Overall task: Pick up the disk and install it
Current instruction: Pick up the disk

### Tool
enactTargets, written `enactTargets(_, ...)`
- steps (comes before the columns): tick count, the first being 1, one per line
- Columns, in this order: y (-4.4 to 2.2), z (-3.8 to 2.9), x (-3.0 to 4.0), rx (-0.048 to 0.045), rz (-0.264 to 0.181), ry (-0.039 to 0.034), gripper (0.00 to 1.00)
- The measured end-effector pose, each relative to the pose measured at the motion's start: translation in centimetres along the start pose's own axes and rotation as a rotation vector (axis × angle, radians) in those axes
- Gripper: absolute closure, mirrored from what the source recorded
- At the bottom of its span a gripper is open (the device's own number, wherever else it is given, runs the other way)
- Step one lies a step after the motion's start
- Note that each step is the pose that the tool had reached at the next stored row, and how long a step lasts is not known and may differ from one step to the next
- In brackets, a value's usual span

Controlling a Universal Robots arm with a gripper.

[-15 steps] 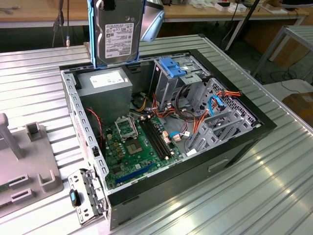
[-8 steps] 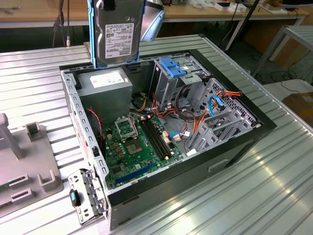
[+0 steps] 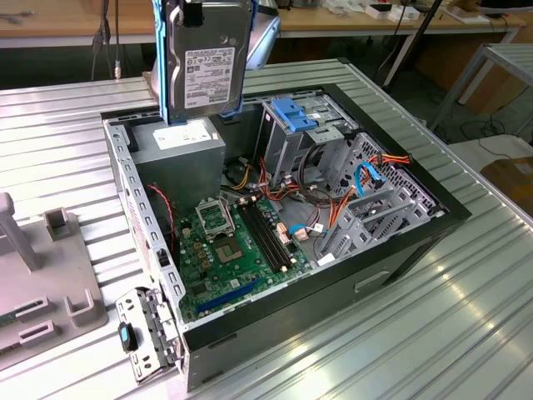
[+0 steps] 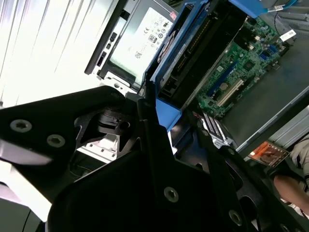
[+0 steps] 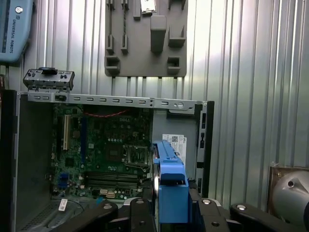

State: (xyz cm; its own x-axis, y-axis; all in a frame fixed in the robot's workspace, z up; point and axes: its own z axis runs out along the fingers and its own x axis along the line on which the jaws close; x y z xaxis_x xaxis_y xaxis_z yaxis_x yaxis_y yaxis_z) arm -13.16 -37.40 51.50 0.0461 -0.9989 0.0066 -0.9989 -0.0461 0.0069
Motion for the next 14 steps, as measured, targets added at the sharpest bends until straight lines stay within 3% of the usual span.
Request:
enactTargets(6,0.07,0.01,1.54,0.0000,0.000,0.0000,0.64)
enactTargets(14,0.12,0.02,2.54,0.0000,0.000,0.0000,0.64)
